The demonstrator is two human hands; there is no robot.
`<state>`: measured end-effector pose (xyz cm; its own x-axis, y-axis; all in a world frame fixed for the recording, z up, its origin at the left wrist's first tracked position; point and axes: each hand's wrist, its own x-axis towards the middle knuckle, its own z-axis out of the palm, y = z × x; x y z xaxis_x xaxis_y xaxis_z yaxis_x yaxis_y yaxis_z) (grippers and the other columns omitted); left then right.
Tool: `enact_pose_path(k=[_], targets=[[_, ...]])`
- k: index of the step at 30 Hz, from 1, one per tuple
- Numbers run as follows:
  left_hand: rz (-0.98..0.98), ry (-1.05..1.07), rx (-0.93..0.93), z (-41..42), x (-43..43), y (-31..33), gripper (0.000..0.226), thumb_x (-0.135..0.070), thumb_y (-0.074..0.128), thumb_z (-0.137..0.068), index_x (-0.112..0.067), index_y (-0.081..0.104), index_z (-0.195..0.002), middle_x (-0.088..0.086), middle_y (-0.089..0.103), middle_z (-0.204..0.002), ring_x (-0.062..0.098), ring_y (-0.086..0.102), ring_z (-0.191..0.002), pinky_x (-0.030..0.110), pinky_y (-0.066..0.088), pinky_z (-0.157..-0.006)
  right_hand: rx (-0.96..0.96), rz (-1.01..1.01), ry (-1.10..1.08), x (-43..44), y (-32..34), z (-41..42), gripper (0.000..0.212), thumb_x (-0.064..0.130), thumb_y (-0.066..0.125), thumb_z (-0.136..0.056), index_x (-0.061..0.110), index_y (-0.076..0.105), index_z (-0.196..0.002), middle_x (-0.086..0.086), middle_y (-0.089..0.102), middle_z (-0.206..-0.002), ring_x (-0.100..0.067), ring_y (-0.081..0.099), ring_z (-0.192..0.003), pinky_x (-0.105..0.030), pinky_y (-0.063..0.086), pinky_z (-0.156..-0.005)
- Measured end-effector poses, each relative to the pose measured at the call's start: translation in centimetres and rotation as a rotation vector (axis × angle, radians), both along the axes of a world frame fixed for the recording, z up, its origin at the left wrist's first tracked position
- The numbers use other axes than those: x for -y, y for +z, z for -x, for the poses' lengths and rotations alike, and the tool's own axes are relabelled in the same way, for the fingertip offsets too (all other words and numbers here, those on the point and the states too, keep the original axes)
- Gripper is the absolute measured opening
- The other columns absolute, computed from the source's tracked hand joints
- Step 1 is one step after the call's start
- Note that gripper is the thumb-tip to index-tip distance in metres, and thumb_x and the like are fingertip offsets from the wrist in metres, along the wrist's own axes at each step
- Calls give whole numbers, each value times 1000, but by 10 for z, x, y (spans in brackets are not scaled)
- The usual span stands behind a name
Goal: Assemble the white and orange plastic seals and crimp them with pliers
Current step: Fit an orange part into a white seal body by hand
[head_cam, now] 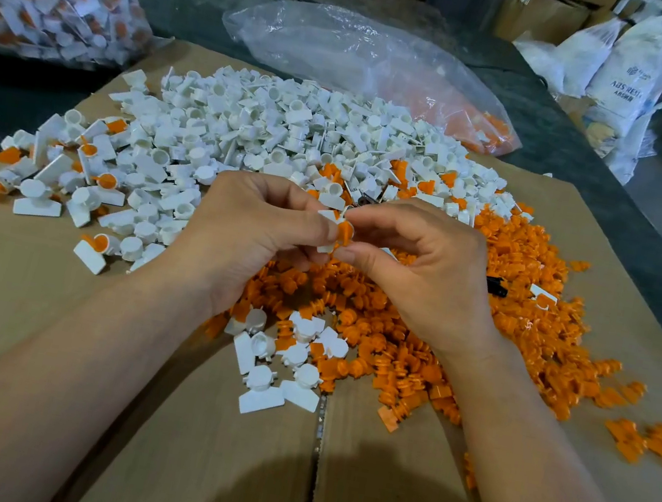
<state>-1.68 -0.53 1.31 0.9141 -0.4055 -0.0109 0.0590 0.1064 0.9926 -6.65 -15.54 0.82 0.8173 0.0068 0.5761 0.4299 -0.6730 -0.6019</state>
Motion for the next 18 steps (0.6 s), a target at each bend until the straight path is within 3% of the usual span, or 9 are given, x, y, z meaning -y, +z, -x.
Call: enact_pose_path(k=[7,10,12,14,16,18], targets=[[-2,0,-1,0,0,-1,15,5,69,-68,-4,63,-58,6,60,-47,13,55,-42,16,45,-42,-19,12,-12,0,2,1,25,11,75,-71,6,70,-95,0,65,-84,-10,63,-79,-22,54,-73],[5,10,-24,-1,0,-1,16,7,68,-70,-4,63,-59,5,61,-48,12,56,-42,16,45,-42,-60,18,-48,3,7,3,31,21,75,-69,15,67,-99,7,63,-84,-7,62,-82,-17,52,-74],[18,21,-48,-3,0,-1,16,8,67,-71,-3,62,-60,5,61,-49,12,57,-42,17,45,-42,-146,-11,-166,14,14,3,36,35,74,-66,28,64,-99,19,60,-84,3,60,-80,-10,48,-73],[26,27,-60,-4,-1,-2,15,8,66,-71,-2,62,-61,4,61,-49,11,57,-43,16,45,-42,-266,32,-321,31,20,2,38,39,74,-67,29,65,-102,23,57,-85,9,57,-78,-4,43,-68],[34,33,-69,-6,-2,-2,15,8,66,-72,-2,62,-61,4,60,-48,11,57,-42,16,44,-42,-395,145,-434,50,22,2,41,38,72,-73,24,64,-110,16,60,-95,5,54,-83,-4,37,-68],[43,38,-75,-7,-2,-3,16,7,66,-71,-3,62,-60,3,61,-48,11,57,-43,15,44,-42,-517,250,-480,62,23,3,49,40,71,-74,20,60,-117,5,60,-114,-4,53,-98,-14,37,-77]])
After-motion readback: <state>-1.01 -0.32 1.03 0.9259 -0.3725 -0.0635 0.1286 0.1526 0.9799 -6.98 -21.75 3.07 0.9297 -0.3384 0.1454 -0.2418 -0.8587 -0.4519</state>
